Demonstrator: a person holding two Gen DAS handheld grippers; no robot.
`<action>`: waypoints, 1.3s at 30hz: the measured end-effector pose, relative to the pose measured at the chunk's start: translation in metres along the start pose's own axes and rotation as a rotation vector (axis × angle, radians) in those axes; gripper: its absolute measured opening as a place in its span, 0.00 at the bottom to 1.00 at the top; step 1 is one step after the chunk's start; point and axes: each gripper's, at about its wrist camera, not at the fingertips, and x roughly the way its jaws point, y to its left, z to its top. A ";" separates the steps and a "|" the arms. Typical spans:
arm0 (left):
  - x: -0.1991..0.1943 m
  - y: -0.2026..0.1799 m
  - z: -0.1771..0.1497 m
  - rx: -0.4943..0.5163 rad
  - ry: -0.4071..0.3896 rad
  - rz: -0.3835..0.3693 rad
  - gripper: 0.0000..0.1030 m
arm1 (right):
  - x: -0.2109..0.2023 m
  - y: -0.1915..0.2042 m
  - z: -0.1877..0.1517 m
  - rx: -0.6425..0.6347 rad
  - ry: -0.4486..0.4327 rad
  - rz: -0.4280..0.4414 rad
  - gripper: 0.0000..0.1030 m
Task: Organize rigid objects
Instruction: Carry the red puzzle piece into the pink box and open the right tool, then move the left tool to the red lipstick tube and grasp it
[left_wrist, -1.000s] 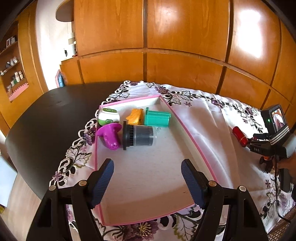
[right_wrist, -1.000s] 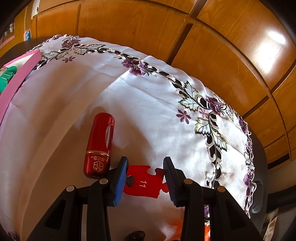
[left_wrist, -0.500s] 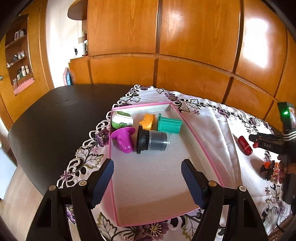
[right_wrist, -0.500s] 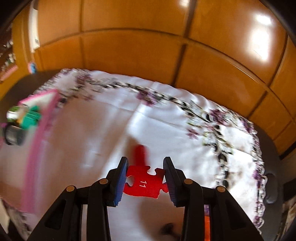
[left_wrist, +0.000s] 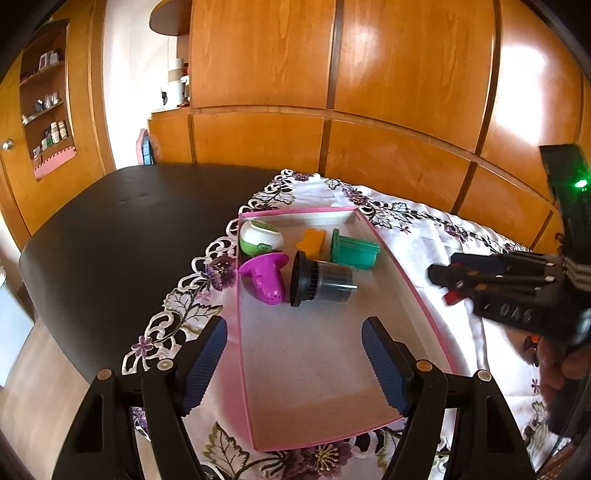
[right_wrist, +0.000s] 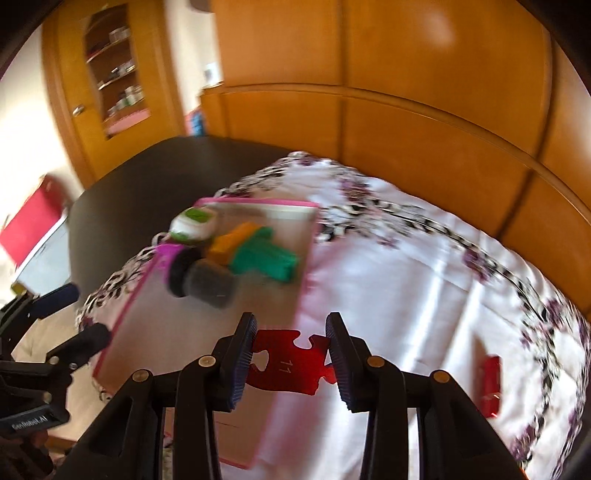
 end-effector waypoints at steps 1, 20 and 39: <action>0.000 0.002 0.000 -0.005 0.001 0.001 0.74 | 0.005 0.010 0.001 -0.035 0.010 -0.001 0.38; 0.009 0.027 -0.005 -0.061 0.029 0.033 0.74 | 0.095 0.021 0.006 -0.111 0.145 -0.134 0.39; 0.013 0.014 -0.009 -0.034 0.054 0.012 0.74 | 0.023 -0.003 -0.002 0.099 -0.006 -0.089 0.44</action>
